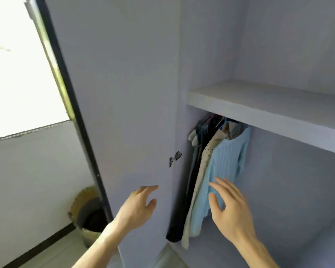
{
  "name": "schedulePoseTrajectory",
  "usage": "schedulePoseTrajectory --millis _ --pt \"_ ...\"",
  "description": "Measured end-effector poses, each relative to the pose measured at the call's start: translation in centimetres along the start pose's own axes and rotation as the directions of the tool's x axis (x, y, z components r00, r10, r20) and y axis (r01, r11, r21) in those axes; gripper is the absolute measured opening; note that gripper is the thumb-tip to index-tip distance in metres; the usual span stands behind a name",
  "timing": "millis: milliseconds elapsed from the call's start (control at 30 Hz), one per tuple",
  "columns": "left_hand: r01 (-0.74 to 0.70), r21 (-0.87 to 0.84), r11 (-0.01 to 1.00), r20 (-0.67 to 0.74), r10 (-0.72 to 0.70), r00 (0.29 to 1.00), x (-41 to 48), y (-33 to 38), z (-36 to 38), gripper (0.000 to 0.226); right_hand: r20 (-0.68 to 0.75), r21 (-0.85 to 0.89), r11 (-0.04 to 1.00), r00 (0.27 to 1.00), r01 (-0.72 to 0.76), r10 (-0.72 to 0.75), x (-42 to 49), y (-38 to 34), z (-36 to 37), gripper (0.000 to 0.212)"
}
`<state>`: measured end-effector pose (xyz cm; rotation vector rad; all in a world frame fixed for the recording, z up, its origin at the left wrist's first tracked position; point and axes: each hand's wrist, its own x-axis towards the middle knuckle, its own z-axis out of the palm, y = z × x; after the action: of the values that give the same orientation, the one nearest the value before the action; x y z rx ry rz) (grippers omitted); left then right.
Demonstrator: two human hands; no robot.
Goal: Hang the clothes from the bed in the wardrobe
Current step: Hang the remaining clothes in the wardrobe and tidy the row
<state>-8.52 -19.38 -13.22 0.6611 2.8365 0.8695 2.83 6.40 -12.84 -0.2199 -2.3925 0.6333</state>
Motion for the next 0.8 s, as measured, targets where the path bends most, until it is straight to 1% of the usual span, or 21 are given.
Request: schedulePoseTrajectory --millis 67,167,233,300,367,433,467,567,667,733,800 --pt "0.098 0.066 0.993 -0.026 -0.097 0.995 -6.3 -4.2 -0.4 0.049 0.134 0.092 0.996 0.99 0.019 -0.031 -4.4 -3.3 3.2 0.045" --pt "0.251 0.137 0.958 -0.061 -0.245 0.968 -17.1 -9.9 -0.5 0.048 0.311 0.218 0.974 0.942 0.056 -0.124 -11.0 -8.9 6.9 0.041" --pt "0.387 0.175 0.905 -0.097 -0.376 0.922 -24.4 -12.9 -0.4 0.048 0.389 0.289 0.95 0.892 0.12 -0.231 -15.0 -12.6 8.7 0.039" --pt "0.538 0.171 0.825 -0.122 -0.524 0.843 -31.5 -15.4 0.1 0.049 0.492 0.328 0.929 0.809 0.17 -0.322 -18.4 -15.8 10.1 0.033" --pt "0.671 0.157 0.725 -0.152 -0.653 0.742 -38.5 -17.1 0.7 0.048 0.589 0.368 0.903 0.697 0.22 -0.41 -21.7 -18.9 11.5 0.034" --pt "0.777 0.125 0.617 -0.185 -0.755 0.629 -44.8 -17.9 1.4 0.048 0.65 0.414 0.866 0.575 0.279 -0.496 -24.5 -21.7 12.7 0.037" --pt "0.827 0.097 0.554 -0.196 -0.804 0.562 -47.6 -18.2 1.8 0.049 0.672 0.438 0.841 0.507 0.316 -0.54 -25.7 -23.2 13.3 0.037" --pt "0.941 -0.018 0.338 -0.202 -0.923 0.327 -55.2 -18.1 3.7 0.051 0.7 0.519 0.741 0.286 0.426 -0.655 -28.7 -27.5 14.8 0.041" --pt "0.977 -0.149 0.15 -0.2 -0.973 0.118 -60.7 -16.4 6.0 0.048 0.656 0.627 0.609 0.091 0.486 -0.749 -31.2 -30.8 15.7 0.041" --pt "0.974 -0.227 0.025 -0.191 -0.981 -0.019 -63.3 -14.5 7.5 0.048 0.616 0.697 0.51 -0.055 0.504 -0.786 -32.7 -32.3 16.1 0.043" --pt "0.954 -0.286 -0.085 -0.186 -0.972 -0.142 -65.4 -12.3 9.0 0.049 0.566 0.757 0.424 -0.176 0.496 -0.805 -34.2 -33.3 16.4 0.044"
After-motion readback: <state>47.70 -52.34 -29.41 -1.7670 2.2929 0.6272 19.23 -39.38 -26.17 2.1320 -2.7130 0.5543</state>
